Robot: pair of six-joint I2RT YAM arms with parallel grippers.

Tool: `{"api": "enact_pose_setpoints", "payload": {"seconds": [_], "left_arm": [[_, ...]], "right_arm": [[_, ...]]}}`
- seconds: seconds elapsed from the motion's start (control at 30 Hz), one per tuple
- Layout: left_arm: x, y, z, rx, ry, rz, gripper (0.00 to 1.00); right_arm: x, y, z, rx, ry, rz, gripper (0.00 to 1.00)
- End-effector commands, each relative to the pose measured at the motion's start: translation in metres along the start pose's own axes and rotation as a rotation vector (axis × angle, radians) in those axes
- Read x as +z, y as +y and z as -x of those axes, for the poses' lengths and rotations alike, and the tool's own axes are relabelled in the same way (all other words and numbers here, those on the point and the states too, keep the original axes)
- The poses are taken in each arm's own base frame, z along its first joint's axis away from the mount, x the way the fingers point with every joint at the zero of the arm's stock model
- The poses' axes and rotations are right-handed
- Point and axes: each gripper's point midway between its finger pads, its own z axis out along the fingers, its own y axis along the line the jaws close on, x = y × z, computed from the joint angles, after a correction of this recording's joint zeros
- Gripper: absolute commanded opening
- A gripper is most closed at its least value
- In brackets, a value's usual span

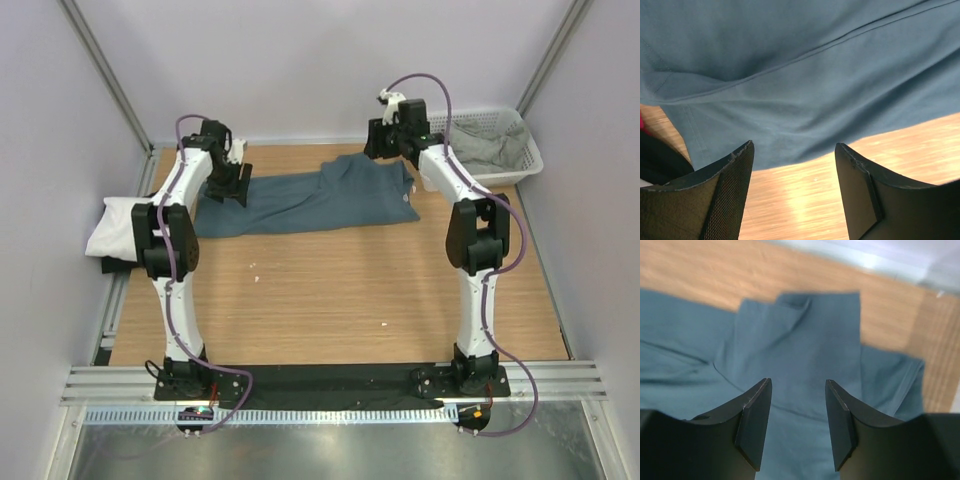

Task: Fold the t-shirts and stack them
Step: Fold the tshirt

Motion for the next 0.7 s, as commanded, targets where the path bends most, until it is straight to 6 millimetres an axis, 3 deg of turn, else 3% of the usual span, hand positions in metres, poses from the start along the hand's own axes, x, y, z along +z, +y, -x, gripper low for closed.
{"api": "enact_pose_setpoints", "payload": {"seconds": [0.0, 0.13, 0.37, 0.6, 0.67], "left_arm": [[0.014, 0.009, -0.005, 0.039, 0.028, 0.027, 0.67], [0.027, 0.021, -0.022, 0.051, 0.081, 0.080, 0.65], [0.047, 0.027, -0.045, 0.056, 0.167, 0.134, 0.63], [0.054, 0.021, -0.071, 0.123, 0.222, 0.182, 0.62], [0.057, 0.018, -0.080, 0.140, 0.244, 0.183, 0.62]], "right_arm": [[0.000, 0.009, -0.041, -0.047, 0.109, -0.022, 0.53], [0.003, 0.003, -0.068, -0.039, 0.170, -0.030, 0.53], [0.016, 0.000, -0.097, -0.007, 0.231, -0.028, 0.54], [0.032, -0.006, -0.139, 0.028, 0.332, -0.023, 0.54], [0.038, -0.006, -0.142, 0.022, 0.342, -0.007, 0.53]]}}
